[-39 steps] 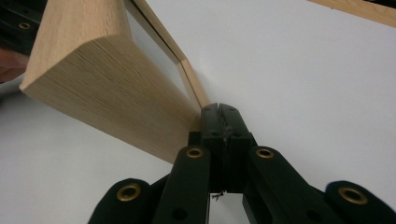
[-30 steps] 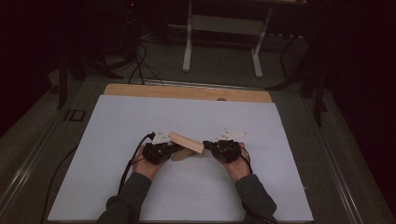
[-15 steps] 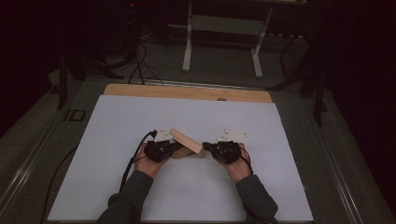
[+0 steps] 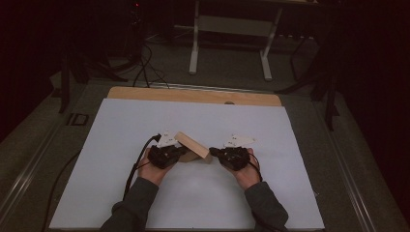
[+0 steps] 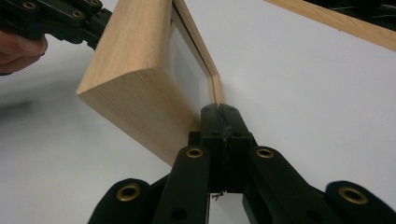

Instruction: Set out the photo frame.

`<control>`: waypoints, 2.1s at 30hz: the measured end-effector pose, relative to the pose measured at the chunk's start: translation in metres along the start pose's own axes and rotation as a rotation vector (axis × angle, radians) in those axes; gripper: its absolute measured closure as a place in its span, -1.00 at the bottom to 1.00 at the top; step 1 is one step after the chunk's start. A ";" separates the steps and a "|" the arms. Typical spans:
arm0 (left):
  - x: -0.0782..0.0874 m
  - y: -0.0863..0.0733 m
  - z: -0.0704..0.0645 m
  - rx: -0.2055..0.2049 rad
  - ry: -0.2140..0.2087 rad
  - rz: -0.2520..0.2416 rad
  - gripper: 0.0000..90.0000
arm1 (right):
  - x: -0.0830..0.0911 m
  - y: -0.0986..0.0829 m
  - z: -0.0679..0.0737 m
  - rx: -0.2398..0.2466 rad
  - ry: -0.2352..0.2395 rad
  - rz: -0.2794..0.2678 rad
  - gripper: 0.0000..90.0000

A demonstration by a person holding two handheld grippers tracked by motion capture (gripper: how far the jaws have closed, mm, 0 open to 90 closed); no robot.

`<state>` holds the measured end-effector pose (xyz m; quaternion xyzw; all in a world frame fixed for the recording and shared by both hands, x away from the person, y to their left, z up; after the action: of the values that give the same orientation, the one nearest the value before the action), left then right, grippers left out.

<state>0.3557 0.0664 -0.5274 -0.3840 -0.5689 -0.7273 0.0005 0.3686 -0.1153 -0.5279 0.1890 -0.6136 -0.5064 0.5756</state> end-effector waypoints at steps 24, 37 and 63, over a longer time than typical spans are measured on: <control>-0.008 -0.001 -0.010 -0.027 -0.027 0.037 1.00 | -0.004 0.002 0.017 0.041 0.026 0.019 0.99; -0.012 -0.003 -0.009 -0.028 -0.025 0.044 1.00 | -0.007 0.005 0.023 0.049 0.041 0.018 0.99; -0.018 -0.003 -0.002 -0.002 -0.036 0.032 1.00 | -0.013 0.011 0.032 0.062 0.062 0.013 0.99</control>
<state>0.3660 0.0581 -0.5404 -0.4060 -0.5618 -0.7208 0.0014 0.3470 -0.0874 -0.5201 0.2185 -0.6120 -0.4773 0.5915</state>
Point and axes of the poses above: each handheld gripper's, and its own axes: x roughly backward along the jaws, y roughly out of its top, z roughly to its left, the point moved 6 cm from there along -x, roughly forward along the jaws, and after that the axes turned 14 degrees about y, right-handed, at the moved point
